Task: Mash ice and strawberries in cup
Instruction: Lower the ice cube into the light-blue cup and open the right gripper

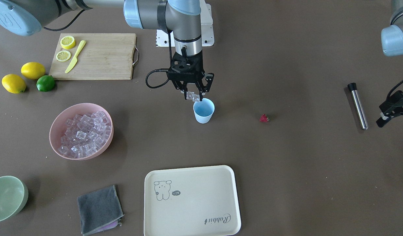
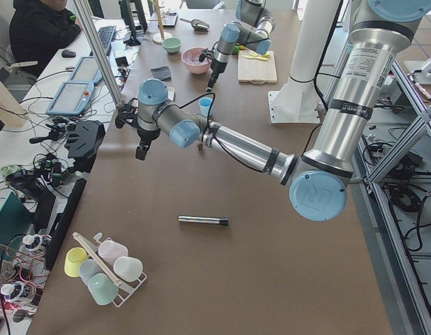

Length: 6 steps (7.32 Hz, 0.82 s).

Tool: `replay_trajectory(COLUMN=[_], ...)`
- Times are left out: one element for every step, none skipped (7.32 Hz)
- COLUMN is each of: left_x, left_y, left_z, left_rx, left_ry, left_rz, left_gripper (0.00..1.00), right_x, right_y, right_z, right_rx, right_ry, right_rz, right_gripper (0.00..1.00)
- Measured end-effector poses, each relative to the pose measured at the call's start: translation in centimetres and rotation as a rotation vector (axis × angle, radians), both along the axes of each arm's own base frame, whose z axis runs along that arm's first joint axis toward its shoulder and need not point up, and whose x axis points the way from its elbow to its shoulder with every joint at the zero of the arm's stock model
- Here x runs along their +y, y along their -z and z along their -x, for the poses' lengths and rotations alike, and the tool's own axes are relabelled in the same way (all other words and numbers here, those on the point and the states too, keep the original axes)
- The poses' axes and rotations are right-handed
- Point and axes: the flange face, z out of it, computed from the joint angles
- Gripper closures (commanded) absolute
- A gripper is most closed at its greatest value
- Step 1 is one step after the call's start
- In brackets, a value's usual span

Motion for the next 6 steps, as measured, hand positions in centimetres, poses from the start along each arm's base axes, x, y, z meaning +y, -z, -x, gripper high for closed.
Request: replay_trajectory(left_x=[-0.1, -0.1, -0.1, -0.1, -0.1, -0.1], left_y=[0.1, 0.1, 0.2, 0.3, 0.3, 0.2], left_z=[-0.1, -0.3, -0.3, -0.3, -0.3, -0.3], left_rx=[0.000, -0.001, 0.000, 0.001, 0.001, 0.001], left_ry=[-0.001, -0.002, -0.003, -0.004, -0.005, -0.005], left_rz=[0.000, -0.001, -0.003, -0.004, -0.004, -0.003], left_gripper=[0.02, 0.02, 0.02, 0.02, 0.02, 0.02], right_x=[-0.4, -0.5, -0.4, -0.4, -0.4, -0.5], right_y=[0.0, 0.0, 0.0, -0.1, -0.2, -0.1], right_z=[0.9, 1.4, 1.8, 2.1, 2.4, 2.7], right_rx=[-0.004, -0.004, -0.002, 0.001, 0.005, 0.008], right_ry=[-0.004, -0.003, 0.000, 0.002, 0.003, 0.002], right_rz=[-0.003, -0.003, -0.002, -0.002, -0.001, 0.001], right_gripper=[1.00, 1.00, 1.00, 0.91, 0.84, 0.78])
